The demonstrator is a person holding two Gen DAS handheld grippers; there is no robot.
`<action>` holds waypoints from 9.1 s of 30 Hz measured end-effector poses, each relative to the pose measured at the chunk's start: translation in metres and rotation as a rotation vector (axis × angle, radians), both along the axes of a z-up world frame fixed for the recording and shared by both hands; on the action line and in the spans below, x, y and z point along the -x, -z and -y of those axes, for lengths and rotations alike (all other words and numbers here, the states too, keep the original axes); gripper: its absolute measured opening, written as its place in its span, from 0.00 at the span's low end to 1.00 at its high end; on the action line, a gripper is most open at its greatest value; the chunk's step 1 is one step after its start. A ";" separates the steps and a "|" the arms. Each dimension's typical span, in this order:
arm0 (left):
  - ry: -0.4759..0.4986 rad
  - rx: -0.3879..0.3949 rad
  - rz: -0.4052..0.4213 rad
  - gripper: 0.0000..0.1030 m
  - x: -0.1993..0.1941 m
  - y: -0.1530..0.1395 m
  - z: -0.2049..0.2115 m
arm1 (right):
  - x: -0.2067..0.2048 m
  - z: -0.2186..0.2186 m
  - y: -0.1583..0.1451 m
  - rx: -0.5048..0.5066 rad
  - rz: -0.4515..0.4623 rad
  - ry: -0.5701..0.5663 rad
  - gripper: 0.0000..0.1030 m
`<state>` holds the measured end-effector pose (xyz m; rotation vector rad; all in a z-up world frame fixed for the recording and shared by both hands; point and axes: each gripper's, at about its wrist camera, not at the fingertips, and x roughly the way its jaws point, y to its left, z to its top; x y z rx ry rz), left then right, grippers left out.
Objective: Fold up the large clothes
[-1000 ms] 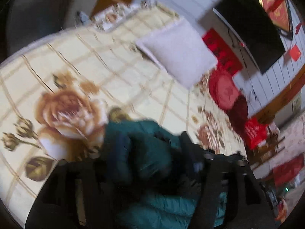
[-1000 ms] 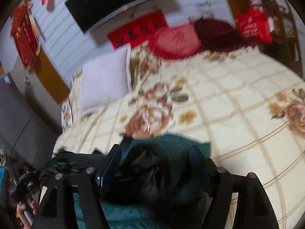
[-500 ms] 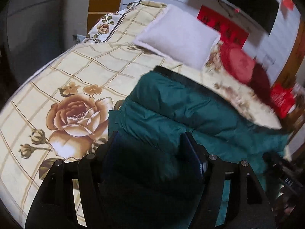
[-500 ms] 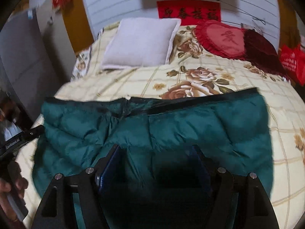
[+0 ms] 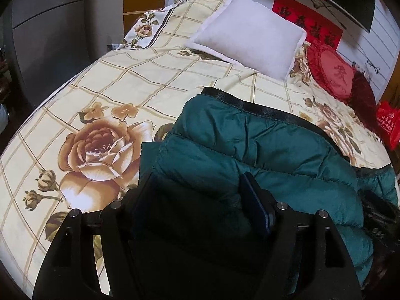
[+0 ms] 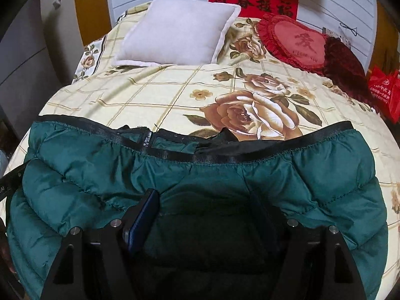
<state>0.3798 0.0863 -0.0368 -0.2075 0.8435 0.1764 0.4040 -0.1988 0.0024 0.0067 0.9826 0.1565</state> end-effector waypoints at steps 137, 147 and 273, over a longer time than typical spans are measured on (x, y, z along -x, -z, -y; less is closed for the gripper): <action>0.128 0.344 -0.024 0.84 0.071 0.024 -0.048 | 0.090 0.157 0.013 -0.331 -0.151 0.201 1.00; 0.113 0.423 -0.031 0.96 0.060 0.040 -0.054 | 0.061 0.141 0.032 -0.389 -0.183 0.141 1.00; 0.159 -0.062 0.033 0.66 0.312 -0.018 0.083 | 0.354 -0.030 -0.052 -0.132 0.101 0.022 0.80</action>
